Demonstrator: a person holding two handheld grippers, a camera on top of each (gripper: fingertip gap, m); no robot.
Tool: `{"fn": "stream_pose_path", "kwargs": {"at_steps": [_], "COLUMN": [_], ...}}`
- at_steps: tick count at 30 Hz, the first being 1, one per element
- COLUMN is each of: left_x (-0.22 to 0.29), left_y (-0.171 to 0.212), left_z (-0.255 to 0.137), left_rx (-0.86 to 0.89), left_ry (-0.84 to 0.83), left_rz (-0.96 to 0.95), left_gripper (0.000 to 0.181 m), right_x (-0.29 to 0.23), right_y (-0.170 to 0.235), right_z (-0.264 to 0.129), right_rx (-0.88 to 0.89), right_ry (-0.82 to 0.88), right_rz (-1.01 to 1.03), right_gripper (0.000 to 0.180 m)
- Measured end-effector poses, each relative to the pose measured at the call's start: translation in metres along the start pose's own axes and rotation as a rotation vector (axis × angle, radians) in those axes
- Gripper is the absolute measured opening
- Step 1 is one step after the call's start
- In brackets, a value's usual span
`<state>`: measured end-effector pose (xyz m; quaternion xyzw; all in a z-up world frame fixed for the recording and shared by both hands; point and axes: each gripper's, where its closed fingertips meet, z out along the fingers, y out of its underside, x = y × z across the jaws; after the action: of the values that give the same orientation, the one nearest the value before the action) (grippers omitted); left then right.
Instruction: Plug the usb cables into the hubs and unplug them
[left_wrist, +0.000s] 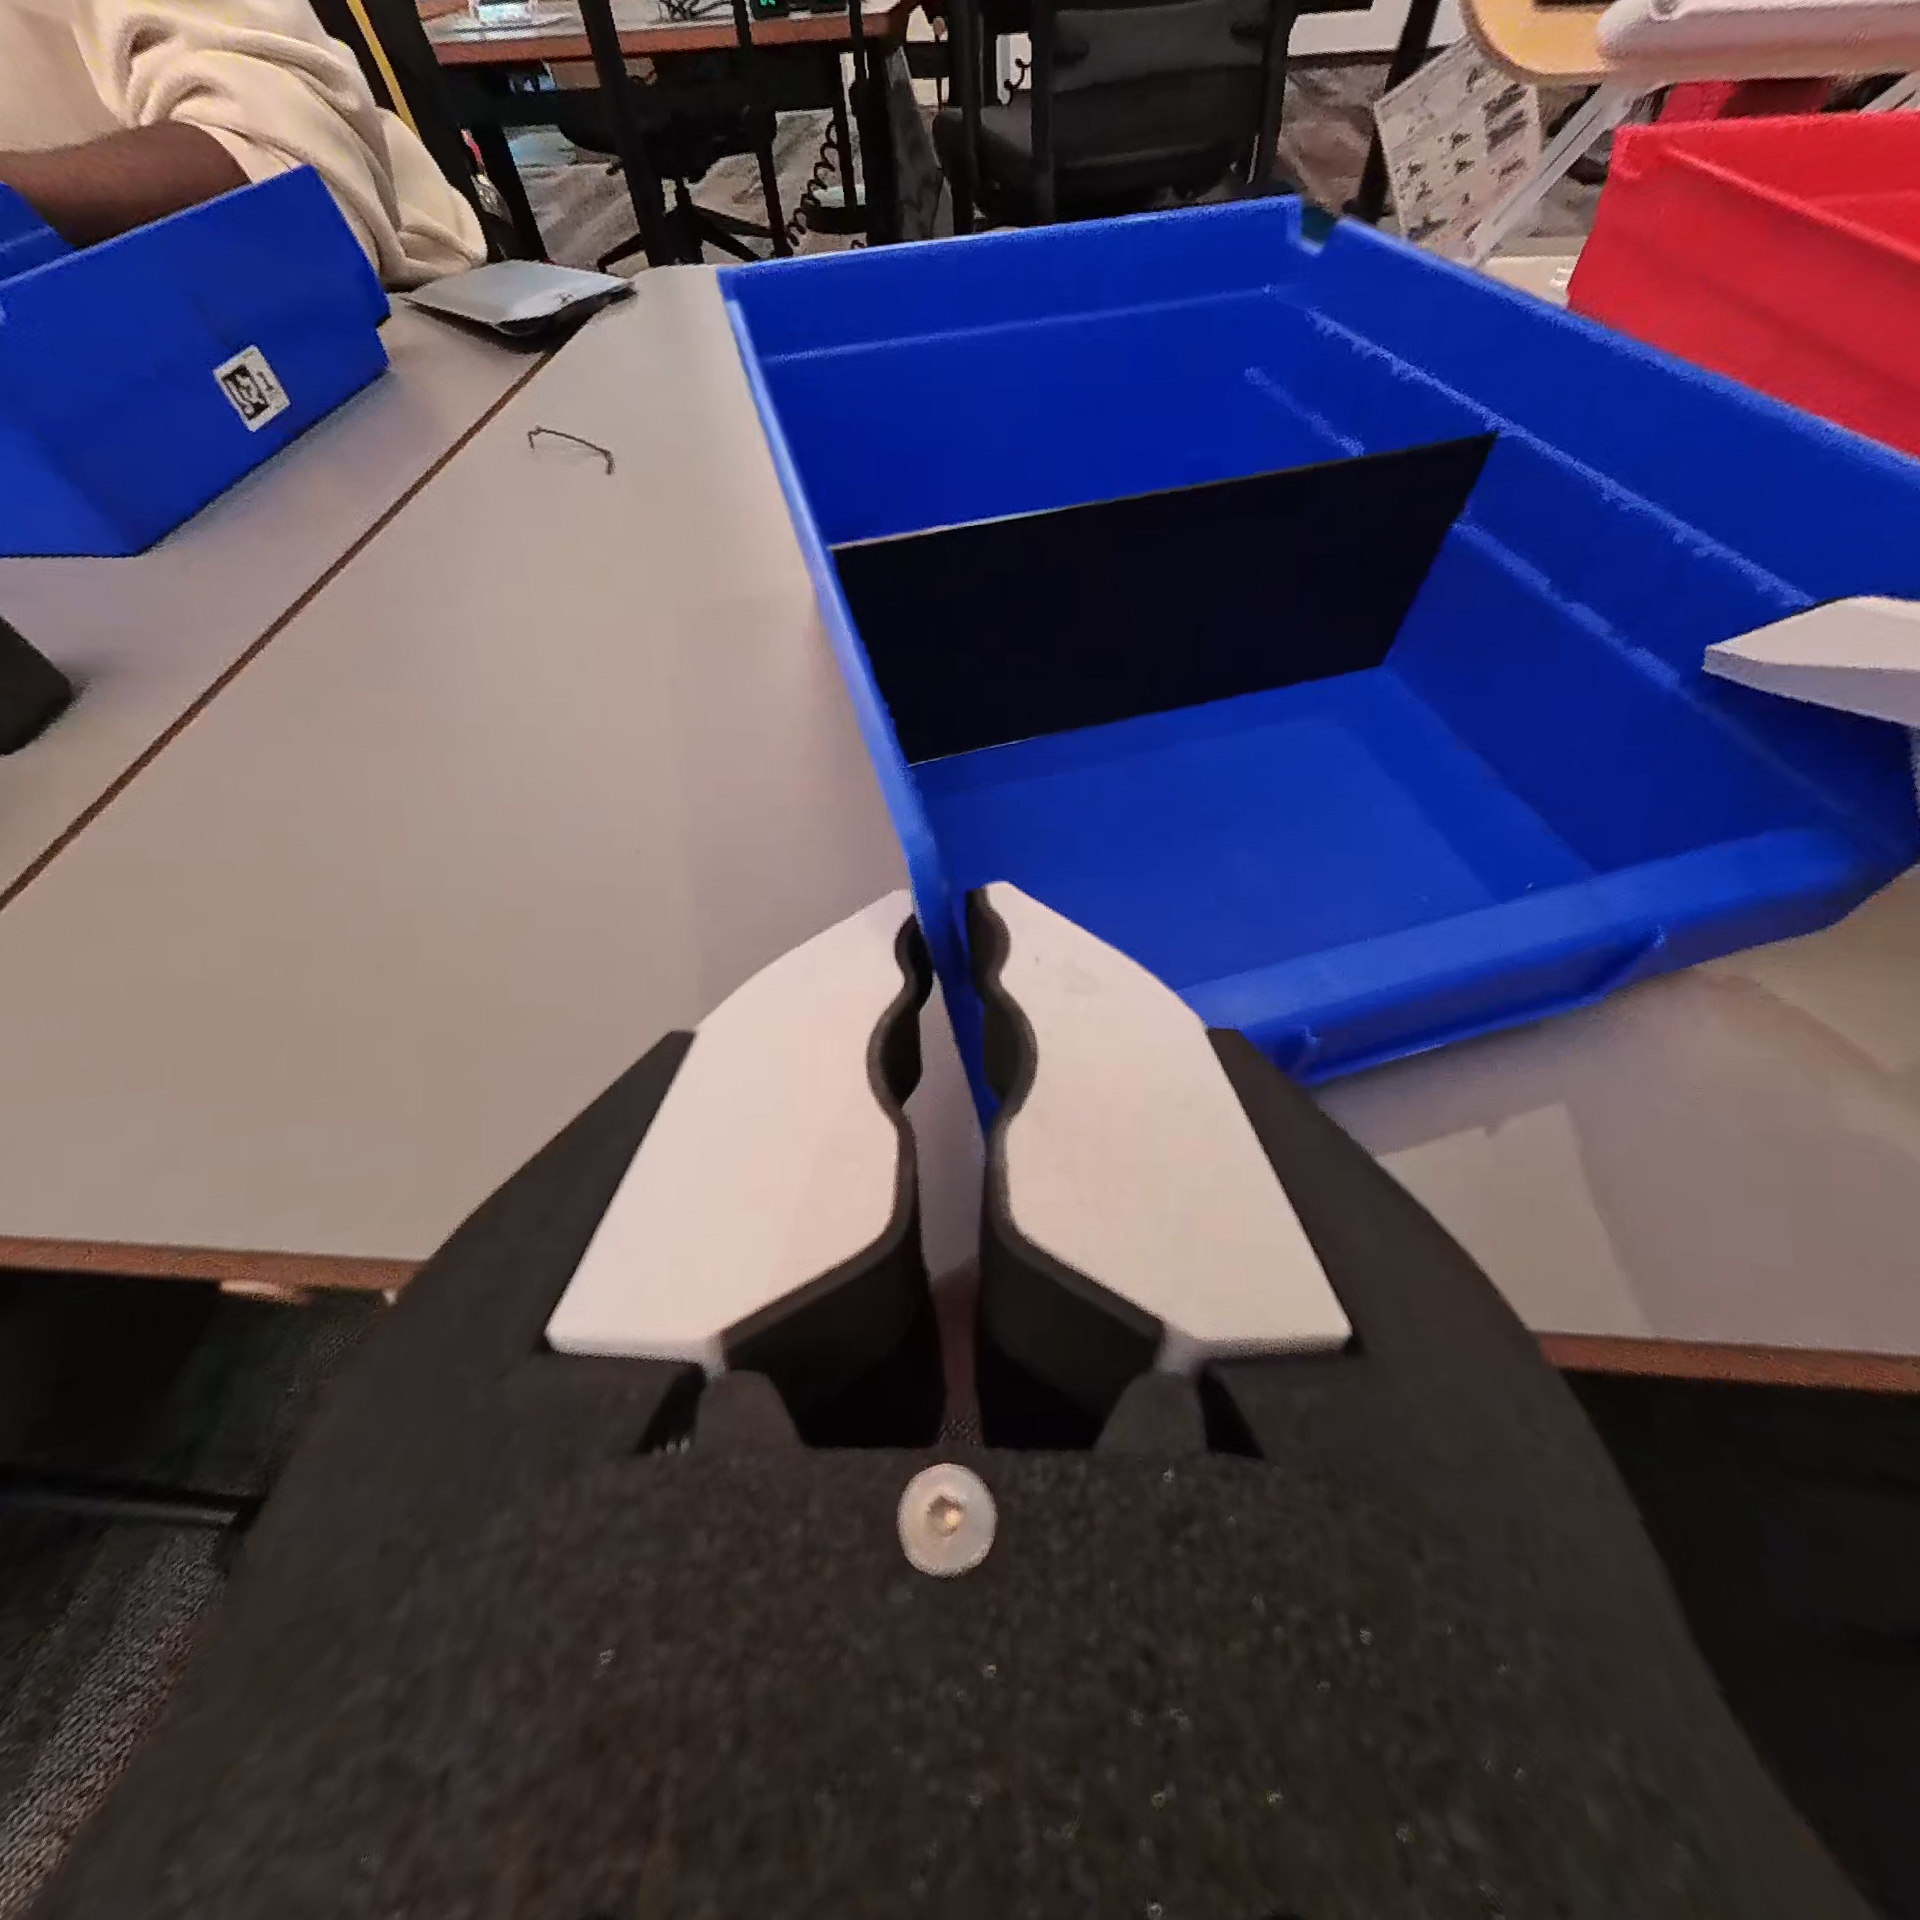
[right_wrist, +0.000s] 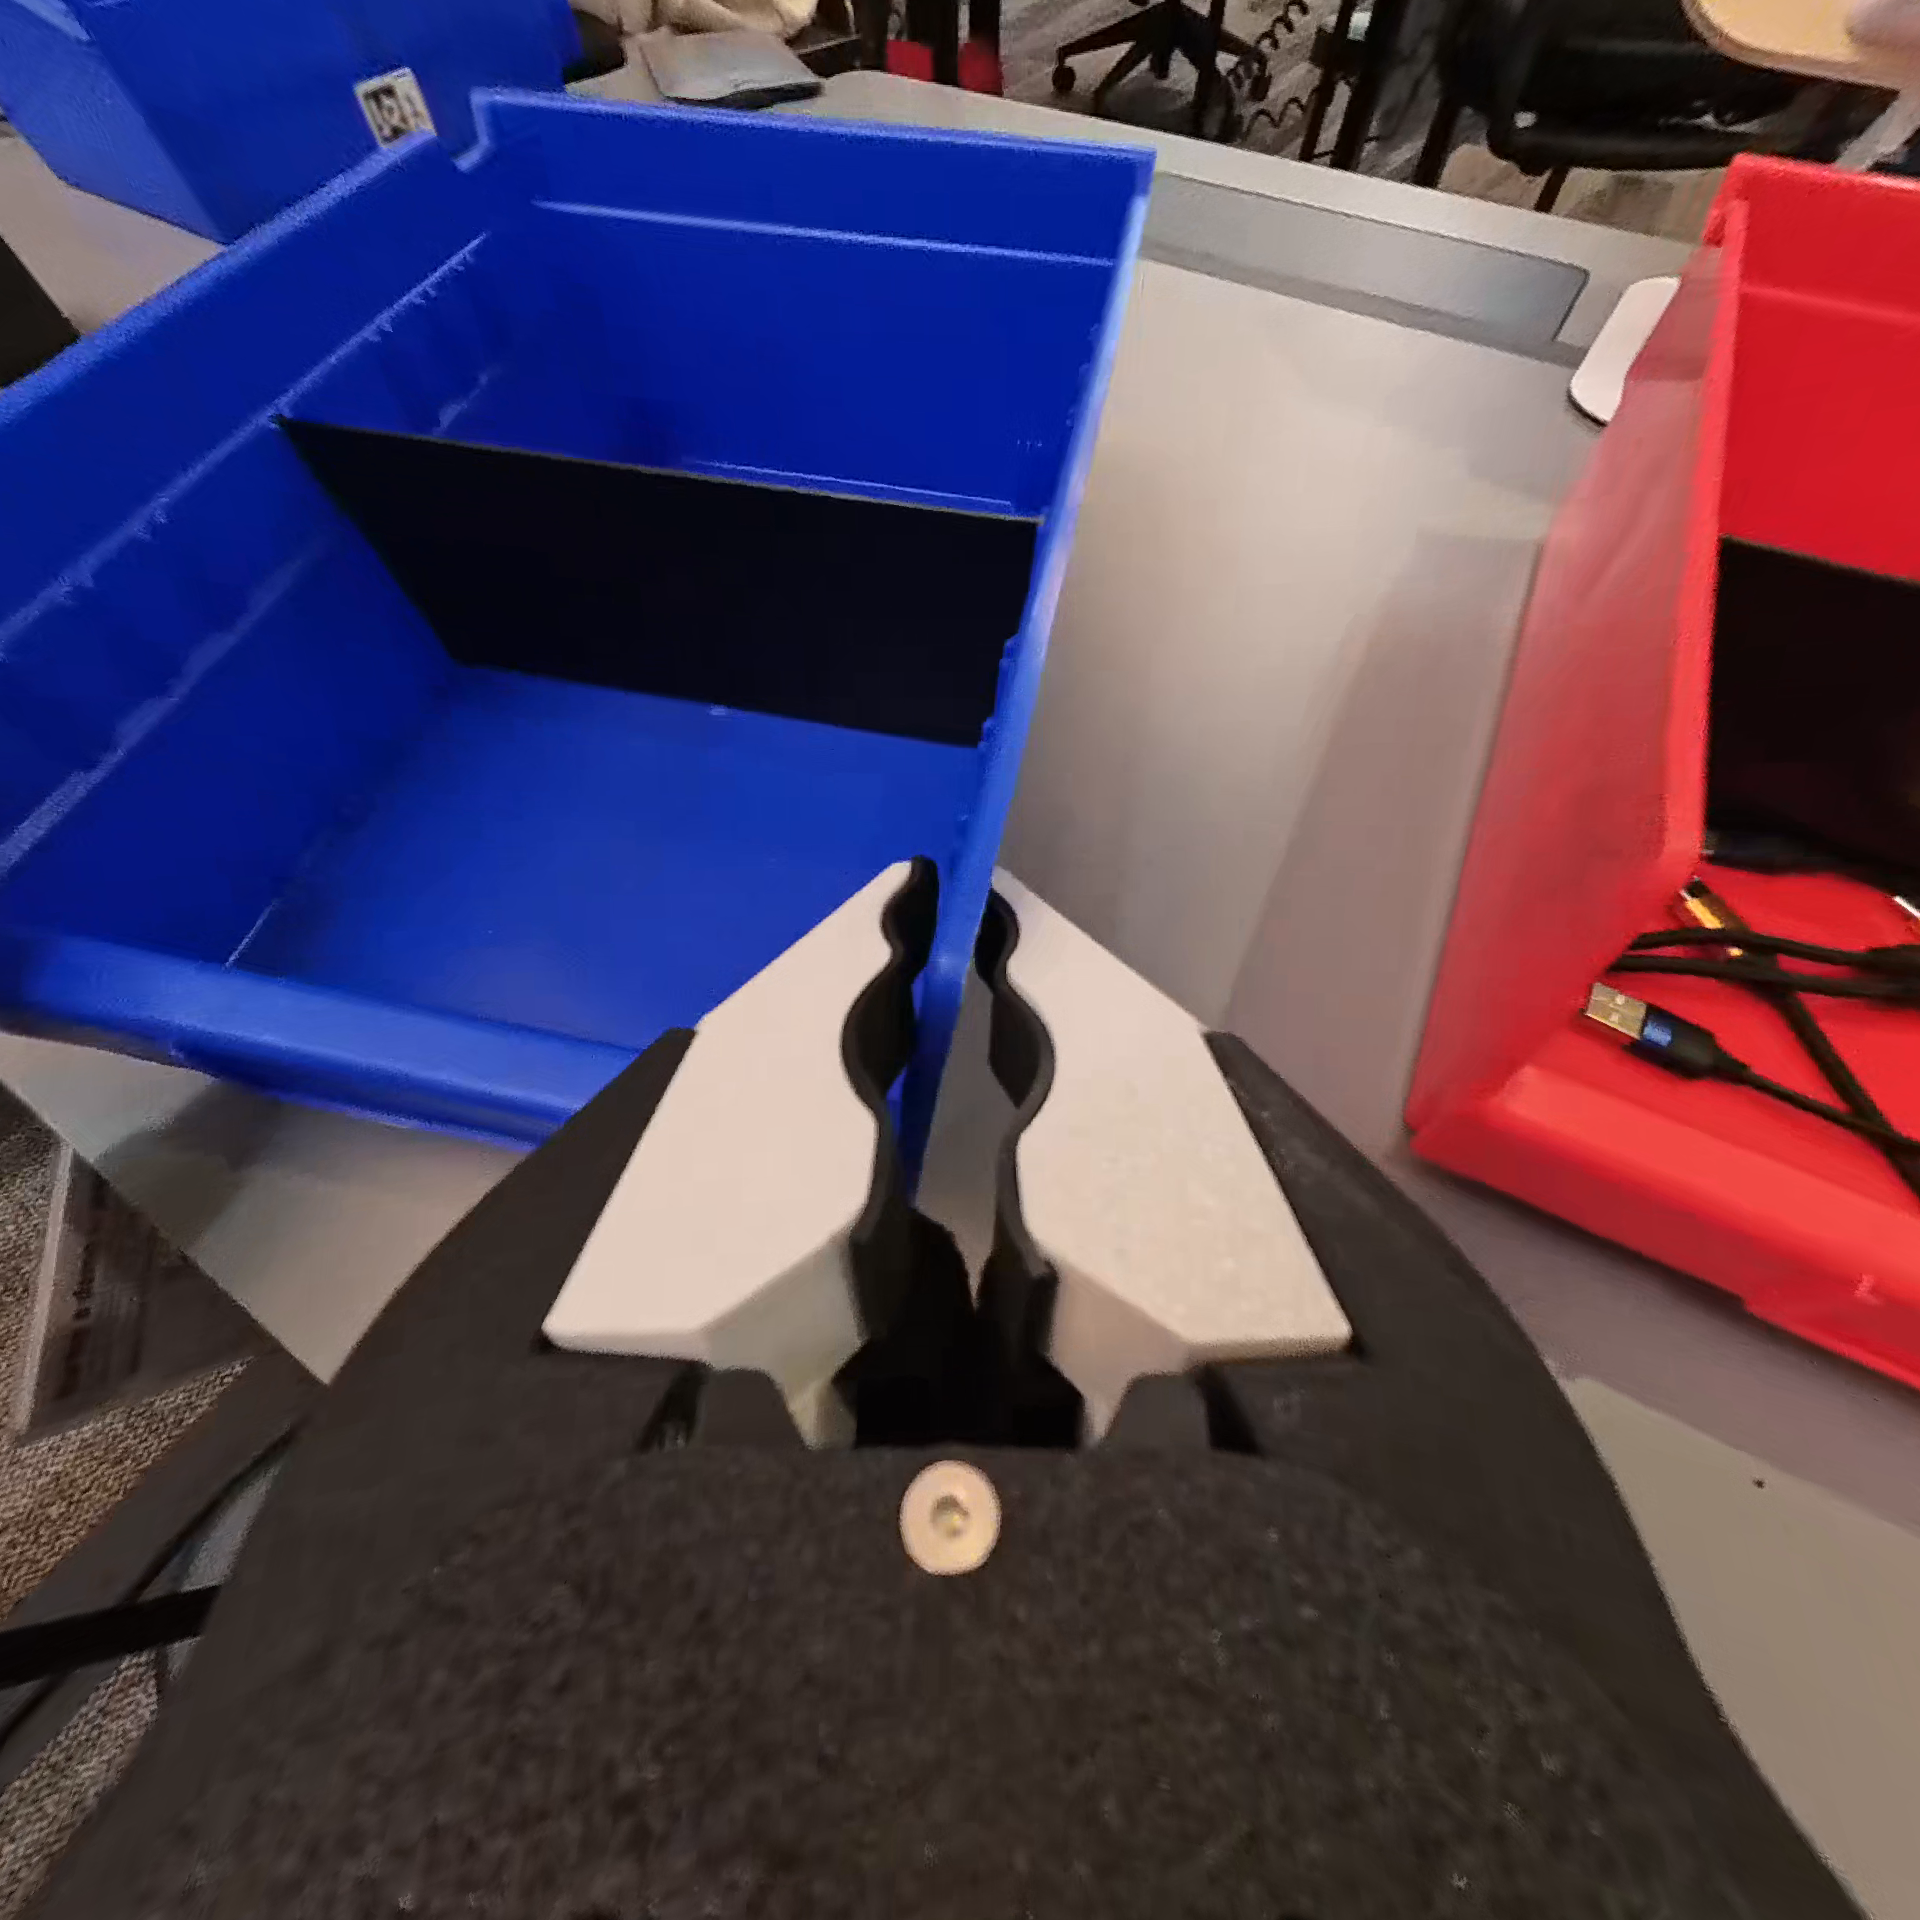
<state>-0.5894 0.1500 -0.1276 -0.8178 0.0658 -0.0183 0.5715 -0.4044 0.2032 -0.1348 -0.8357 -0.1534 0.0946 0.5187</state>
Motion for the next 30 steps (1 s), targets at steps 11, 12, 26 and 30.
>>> {"fn": "stream_pose_path", "kwargs": {"at_steps": [11,12,26,30], "left_x": [0.025,0.032,0.388,0.504], "left_y": [-0.068,-0.080,-0.205,-0.174], "left_z": [-0.057,-0.060,-0.003,0.026], "left_rx": [0.219,0.244,0.386,0.303], "left_ry": [-0.092,-0.092,0.288,0.370], "left_rz": [0.160,0.174,0.392,0.377], "left_gripper": [0.007,0.007,0.008,0.007], "right_x": [0.013,0.021,0.376,0.474], "right_y": [-0.058,-0.069,-0.060,0.010], "right_z": [-0.042,-0.052,-0.246,-0.268], "right_rx": [0.158,0.189,0.286,0.166], "right_ry": [-0.012,0.002,0.453,0.511], "right_rz": [-0.031,-0.033,0.129,0.174], "right_gripper": [0.005,0.005,0.004,0.004]}}
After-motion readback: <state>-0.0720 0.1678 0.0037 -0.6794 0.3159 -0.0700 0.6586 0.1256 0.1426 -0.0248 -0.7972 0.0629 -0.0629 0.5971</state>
